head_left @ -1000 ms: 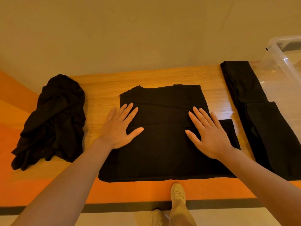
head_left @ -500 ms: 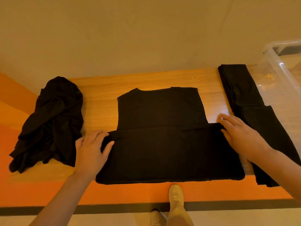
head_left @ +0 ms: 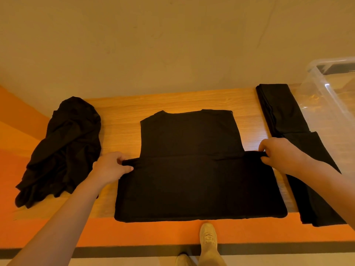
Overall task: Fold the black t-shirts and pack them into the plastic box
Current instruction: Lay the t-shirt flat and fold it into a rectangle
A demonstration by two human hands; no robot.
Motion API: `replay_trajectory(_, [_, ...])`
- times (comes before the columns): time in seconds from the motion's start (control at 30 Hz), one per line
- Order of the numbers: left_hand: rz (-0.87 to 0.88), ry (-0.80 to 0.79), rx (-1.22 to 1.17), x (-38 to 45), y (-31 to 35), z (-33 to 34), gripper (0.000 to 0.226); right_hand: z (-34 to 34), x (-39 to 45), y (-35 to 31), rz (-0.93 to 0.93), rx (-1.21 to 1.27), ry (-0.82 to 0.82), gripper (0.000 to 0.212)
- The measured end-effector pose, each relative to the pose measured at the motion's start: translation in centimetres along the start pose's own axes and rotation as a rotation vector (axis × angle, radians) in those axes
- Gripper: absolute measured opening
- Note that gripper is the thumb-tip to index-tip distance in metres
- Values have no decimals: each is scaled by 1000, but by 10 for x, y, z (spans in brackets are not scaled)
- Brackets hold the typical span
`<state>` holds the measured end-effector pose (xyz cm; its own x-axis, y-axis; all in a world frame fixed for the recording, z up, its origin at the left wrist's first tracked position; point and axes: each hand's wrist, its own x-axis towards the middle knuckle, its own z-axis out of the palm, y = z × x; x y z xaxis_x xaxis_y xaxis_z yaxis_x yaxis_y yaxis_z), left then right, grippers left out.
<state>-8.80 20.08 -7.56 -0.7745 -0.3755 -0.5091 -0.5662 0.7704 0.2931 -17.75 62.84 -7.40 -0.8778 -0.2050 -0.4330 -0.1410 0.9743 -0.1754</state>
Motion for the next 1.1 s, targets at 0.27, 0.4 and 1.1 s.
replay_trajectory(0.27, [65,149,-239,-20,-11,-7,13,-4,-16,11,-32,216,68,16])
replay_trajectory(0.4, [118,189,-292,-28,-15,-14,8,-11,-27,13,0,357,146,16])
replay_trajectory(1.1, [207,321,-600,3,40,-91,11,-107,18,8,22,795,370,6])
